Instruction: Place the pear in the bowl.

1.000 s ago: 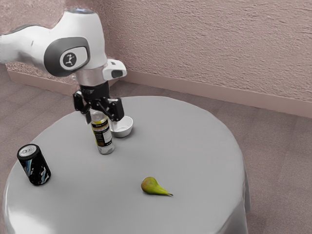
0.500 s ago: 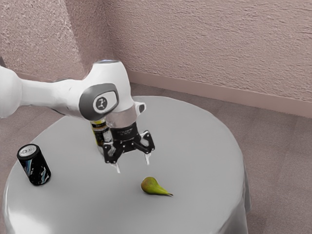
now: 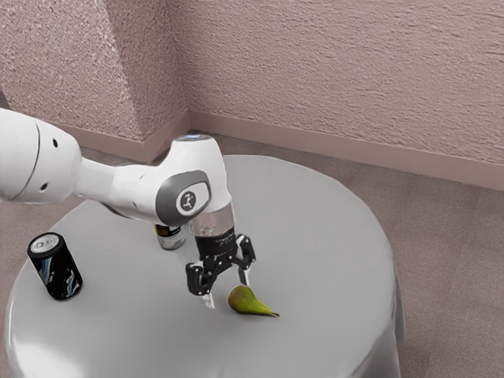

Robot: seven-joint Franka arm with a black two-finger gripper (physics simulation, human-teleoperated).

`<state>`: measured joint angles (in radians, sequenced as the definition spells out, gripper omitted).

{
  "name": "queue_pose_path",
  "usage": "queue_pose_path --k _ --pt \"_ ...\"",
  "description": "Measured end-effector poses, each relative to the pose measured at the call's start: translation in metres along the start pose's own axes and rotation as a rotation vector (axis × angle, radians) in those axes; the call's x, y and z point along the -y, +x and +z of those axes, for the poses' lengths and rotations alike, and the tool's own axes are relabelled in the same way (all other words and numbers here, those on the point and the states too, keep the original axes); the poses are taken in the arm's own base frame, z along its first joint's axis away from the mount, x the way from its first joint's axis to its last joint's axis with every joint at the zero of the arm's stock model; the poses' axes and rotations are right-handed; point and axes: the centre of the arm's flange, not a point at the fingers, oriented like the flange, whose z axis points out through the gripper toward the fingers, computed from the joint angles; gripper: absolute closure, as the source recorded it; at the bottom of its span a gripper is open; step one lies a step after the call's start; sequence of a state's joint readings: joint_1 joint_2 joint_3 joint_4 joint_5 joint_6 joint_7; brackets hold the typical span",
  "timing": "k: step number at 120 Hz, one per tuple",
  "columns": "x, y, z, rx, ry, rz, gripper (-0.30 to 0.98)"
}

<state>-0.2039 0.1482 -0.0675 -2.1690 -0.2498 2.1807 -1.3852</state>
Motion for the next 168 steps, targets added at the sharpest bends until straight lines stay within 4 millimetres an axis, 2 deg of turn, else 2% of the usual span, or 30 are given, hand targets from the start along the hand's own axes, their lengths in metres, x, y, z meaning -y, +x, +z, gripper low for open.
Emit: queue_pose_path --k 26,72,129,168 --pt "-0.026 0.013 0.017 0.003 -0.018 -0.121 0.00" --pt "-0.047 0.023 0.037 0.010 -0.013 -0.243 0.00" --pt "-0.052 0.031 0.057 0.007 -0.014 -0.310 0.00" --pt "-0.055 0.032 0.060 0.005 -0.031 -0.328 0.01"
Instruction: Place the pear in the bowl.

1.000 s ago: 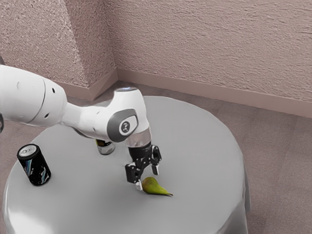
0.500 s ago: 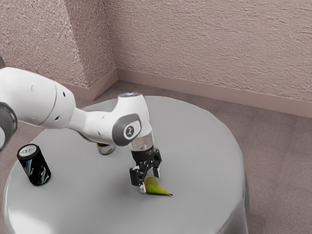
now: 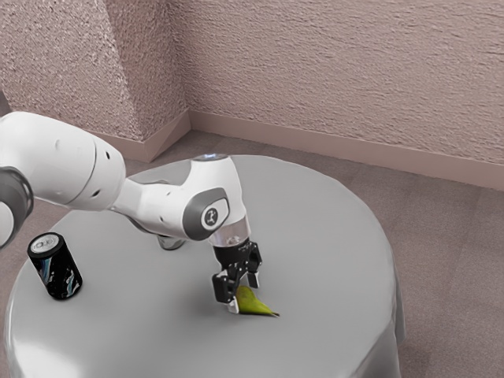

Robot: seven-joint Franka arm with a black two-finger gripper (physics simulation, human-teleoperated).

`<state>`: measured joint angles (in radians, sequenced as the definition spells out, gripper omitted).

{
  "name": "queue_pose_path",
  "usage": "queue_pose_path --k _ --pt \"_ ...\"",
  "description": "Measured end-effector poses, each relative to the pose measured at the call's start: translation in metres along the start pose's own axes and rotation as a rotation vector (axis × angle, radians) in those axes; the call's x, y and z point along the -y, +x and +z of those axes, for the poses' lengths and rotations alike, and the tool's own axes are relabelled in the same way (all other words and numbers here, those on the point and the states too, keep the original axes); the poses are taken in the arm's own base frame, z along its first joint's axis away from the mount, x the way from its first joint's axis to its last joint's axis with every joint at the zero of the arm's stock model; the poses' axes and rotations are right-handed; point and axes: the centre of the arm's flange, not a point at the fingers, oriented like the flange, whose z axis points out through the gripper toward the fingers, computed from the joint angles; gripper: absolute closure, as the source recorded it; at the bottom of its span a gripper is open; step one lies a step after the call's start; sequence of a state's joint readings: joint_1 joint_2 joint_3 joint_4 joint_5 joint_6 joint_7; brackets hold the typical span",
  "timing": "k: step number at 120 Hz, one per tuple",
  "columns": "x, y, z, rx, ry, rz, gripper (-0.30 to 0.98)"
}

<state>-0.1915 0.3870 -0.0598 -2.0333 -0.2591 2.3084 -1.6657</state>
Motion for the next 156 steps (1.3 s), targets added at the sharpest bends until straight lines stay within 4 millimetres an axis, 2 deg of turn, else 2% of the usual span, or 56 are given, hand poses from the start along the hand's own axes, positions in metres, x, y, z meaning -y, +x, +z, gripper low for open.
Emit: queue_pose_path --k 39,111,140,156 --pt "0.000 -0.004 -0.001 0.000 -0.019 -0.002 0.26" --pt "-0.001 -0.007 -0.007 0.003 -0.031 -0.007 0.44" --pt "-0.030 -0.018 -0.057 -0.005 -0.138 0.038 0.51" --pt "-0.066 -0.002 -0.090 -0.039 -0.218 0.063 0.52"
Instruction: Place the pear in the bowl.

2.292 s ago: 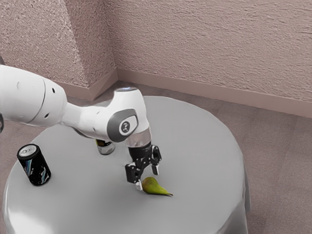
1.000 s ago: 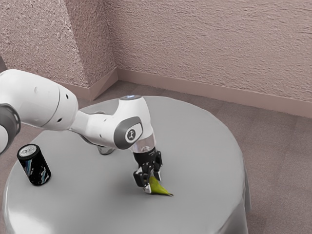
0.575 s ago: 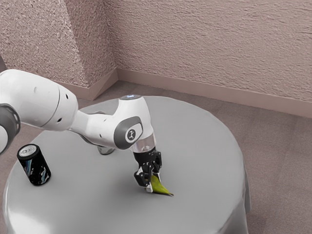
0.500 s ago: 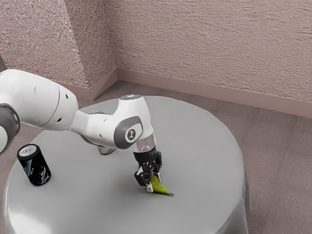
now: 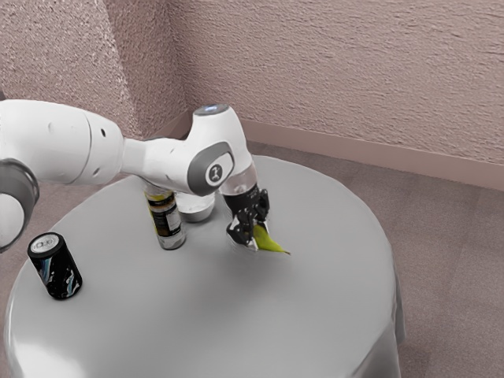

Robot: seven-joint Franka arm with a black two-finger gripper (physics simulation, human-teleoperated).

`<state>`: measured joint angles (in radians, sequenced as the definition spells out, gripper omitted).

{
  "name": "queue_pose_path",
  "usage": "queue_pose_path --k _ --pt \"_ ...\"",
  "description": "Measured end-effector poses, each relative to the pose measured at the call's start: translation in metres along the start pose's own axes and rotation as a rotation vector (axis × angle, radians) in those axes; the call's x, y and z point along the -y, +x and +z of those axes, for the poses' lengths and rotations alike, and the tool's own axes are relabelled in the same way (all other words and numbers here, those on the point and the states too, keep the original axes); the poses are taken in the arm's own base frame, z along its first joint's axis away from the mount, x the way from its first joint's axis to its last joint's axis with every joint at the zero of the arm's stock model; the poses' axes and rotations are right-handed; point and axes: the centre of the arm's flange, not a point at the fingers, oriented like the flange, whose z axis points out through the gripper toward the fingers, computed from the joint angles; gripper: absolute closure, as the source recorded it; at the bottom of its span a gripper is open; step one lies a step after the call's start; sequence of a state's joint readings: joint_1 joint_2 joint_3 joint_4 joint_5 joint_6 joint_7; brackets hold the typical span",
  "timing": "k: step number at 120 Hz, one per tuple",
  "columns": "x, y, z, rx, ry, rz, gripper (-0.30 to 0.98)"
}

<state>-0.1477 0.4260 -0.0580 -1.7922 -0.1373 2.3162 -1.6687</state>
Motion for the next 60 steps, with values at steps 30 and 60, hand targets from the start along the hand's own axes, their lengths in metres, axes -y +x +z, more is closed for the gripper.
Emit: queue_pose_path --k 30,60 --pt "-0.078 0.065 -0.040 -0.061 -0.128 0.032 0.53" --pt "-0.112 0.155 -0.062 -0.089 -0.197 0.026 0.53"
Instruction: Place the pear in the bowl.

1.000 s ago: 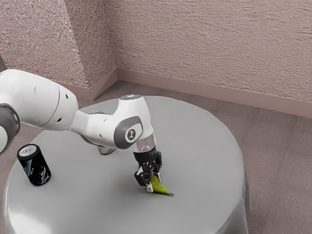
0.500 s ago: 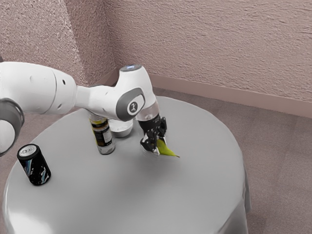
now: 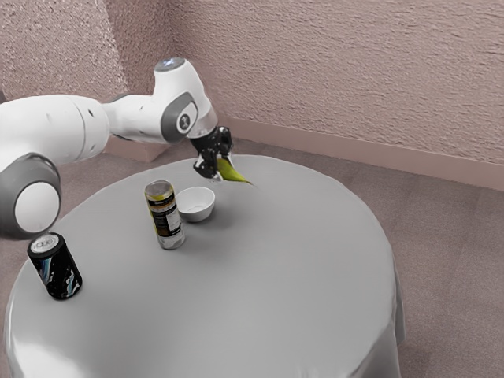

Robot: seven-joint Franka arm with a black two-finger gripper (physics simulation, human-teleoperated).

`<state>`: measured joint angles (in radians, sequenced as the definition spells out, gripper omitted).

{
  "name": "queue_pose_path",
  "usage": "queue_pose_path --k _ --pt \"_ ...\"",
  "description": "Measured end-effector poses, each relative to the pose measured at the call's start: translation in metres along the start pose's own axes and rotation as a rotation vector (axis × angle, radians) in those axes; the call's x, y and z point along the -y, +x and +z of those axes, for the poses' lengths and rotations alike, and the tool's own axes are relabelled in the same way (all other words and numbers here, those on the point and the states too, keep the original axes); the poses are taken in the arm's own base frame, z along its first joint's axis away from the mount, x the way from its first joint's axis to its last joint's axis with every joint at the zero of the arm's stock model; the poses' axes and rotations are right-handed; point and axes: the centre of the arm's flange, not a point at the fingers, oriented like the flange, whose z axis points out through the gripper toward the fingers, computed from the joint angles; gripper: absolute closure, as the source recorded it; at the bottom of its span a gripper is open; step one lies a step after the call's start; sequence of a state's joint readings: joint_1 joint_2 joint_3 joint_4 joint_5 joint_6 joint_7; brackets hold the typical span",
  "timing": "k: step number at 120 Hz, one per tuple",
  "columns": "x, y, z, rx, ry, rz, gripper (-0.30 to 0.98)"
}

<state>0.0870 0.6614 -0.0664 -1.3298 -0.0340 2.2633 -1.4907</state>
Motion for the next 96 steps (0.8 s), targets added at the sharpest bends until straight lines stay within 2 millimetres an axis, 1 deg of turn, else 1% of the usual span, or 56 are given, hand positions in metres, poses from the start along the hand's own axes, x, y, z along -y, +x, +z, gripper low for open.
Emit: queue_pose_path --k 8,37,65,80,96 --pt "-0.003 0.017 -0.005 -0.007 -0.012 0.006 0.51" --pt "0.000 0.058 -0.010 -0.021 -0.016 0.034 0.45" --pt "0.007 0.083 -0.008 -0.024 -0.007 0.056 0.42" --pt "0.010 0.102 -0.007 -0.019 -0.008 0.049 0.41" --pt "0.011 0.109 -0.002 -0.012 -0.006 0.062 0.40"
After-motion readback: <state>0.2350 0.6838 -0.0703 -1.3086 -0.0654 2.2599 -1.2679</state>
